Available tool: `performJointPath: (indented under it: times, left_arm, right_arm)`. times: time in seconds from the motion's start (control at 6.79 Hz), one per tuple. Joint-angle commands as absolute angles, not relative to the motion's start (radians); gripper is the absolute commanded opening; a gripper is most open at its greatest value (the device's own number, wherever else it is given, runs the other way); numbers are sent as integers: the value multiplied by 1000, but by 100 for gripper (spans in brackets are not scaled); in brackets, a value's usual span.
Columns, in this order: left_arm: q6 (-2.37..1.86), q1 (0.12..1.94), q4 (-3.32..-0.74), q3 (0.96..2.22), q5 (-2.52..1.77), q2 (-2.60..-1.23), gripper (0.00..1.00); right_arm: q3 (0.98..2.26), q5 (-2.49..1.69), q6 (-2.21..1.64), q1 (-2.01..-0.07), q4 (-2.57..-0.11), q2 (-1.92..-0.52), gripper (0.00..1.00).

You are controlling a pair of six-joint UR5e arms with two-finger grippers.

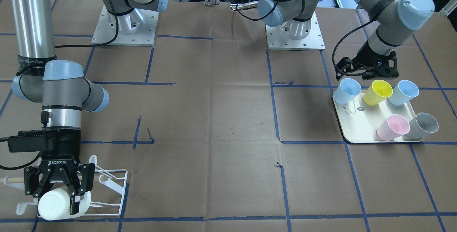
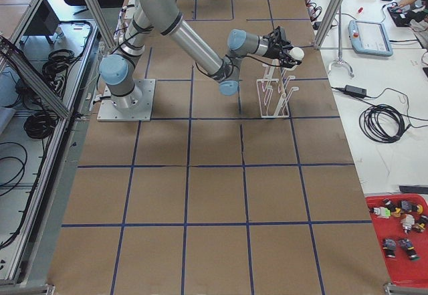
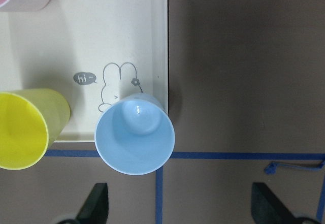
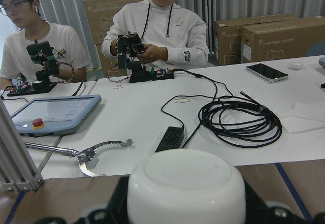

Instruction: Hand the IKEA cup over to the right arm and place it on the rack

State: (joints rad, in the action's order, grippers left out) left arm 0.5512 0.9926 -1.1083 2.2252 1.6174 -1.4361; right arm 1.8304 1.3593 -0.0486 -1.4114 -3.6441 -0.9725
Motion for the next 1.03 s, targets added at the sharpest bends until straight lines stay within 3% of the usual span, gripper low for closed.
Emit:
performJointPath:
  times: [0.0, 0.15, 0.29, 0.44, 0.59, 0.74, 0.88]
  left_arm:
    - [551, 992, -979, 2324, 1620, -1466, 97]
    - [552, 992, -941, 2338, 1621, -1492, 97]
    - [554, 992, -913, 2338, 1621, -1518, 97]
    - [563, 994, -907, 2333, 1621, -1522, 96]
    - [580, 993, -907, 2329, 1621, -1523, 80]
    - [597, 992, -907, 2327, 1620, -1520, 59]
    - [603, 992, -907, 2326, 1621, -1520, 25]
  right_arm:
    - [1833, 1359, -49, -1422, -3648, -963, 12]
    - [1838, 1359, -48, -1424, -3645, -957, 13]
    - [1836, 1359, -46, -1424, -3643, -953, 34]
    - [1838, 1361, -45, -1424, -3643, -953, 87]
    - [1838, 1361, -44, -1424, -3642, -953, 100]
    - [1838, 1359, -40, -1424, -3640, -956, 100]
    - [1836, 1358, -38, -1424, -3640, -962, 100]
